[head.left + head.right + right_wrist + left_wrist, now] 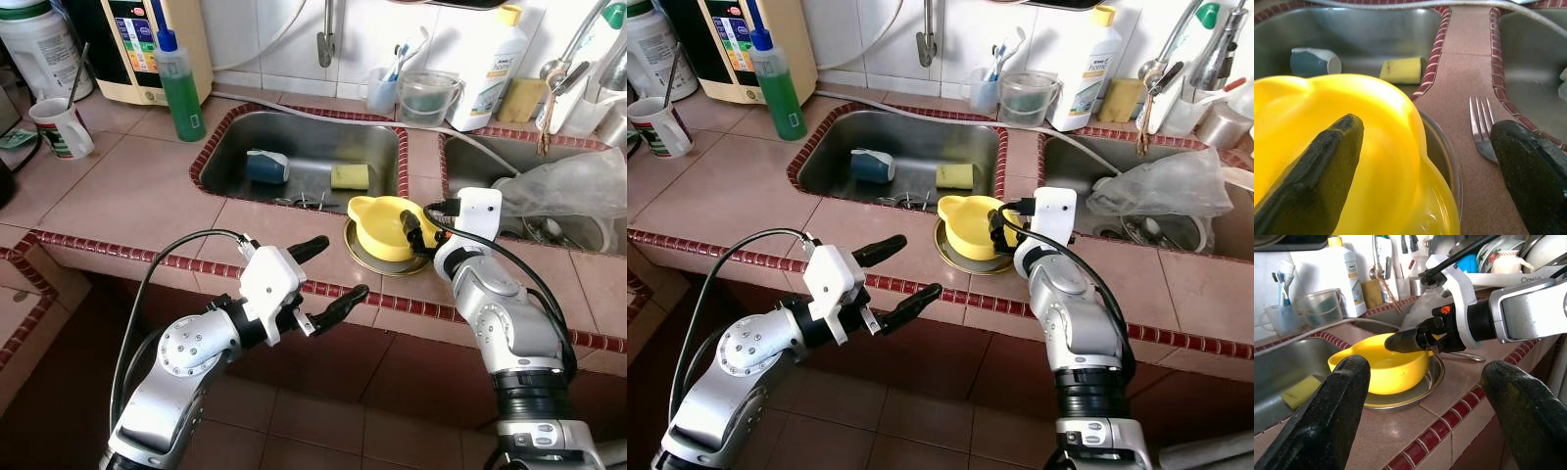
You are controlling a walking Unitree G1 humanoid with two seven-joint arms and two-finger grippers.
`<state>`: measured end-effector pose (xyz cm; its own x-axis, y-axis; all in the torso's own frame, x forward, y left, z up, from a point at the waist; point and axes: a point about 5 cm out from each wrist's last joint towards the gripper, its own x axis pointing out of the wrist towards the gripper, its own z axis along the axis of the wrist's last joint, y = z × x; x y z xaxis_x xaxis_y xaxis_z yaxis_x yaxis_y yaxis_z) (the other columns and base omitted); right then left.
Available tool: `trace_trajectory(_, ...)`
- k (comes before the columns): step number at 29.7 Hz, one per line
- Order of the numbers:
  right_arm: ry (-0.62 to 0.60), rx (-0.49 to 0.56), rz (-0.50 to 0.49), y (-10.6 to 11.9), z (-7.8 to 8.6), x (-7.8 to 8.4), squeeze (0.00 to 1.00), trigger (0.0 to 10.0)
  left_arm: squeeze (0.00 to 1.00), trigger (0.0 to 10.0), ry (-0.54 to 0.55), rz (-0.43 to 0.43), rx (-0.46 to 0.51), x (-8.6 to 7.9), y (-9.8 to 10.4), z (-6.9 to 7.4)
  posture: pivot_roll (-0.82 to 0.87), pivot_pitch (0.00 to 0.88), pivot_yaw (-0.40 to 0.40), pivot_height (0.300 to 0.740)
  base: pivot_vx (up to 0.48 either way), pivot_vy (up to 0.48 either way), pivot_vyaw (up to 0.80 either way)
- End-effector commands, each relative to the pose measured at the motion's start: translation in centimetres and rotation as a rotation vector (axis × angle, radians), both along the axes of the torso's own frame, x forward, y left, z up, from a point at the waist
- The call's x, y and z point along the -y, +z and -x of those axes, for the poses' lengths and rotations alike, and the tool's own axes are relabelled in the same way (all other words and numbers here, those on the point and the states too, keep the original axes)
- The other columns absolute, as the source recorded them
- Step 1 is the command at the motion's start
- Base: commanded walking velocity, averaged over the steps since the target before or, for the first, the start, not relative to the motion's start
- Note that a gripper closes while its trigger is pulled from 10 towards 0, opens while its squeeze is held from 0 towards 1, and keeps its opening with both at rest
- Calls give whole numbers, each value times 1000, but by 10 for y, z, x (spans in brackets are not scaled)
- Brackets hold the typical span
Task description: Kitchen organization
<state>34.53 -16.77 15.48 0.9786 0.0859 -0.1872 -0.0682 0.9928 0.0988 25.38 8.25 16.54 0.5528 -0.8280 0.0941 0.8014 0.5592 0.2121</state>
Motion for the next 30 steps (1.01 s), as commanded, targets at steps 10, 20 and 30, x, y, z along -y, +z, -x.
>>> trace_trajectory(10,-20,-53,17,0,-4,10,0,0,0,10000,-9,-1,20,4,4,2,-98,74,-40,740,0,0,0)
trace_trajectory(20,-37,-47,22,2,-4,16,0,0,0,10000,-9,5,27,6,5,-1,-103,85,-38,740,0,0,0)
trace_trajectory(30,-49,-47,-4,5,-6,17,0,0,0,10000,-4,4,34,5,7,-4,-102,86,-36,740,0,0,0)
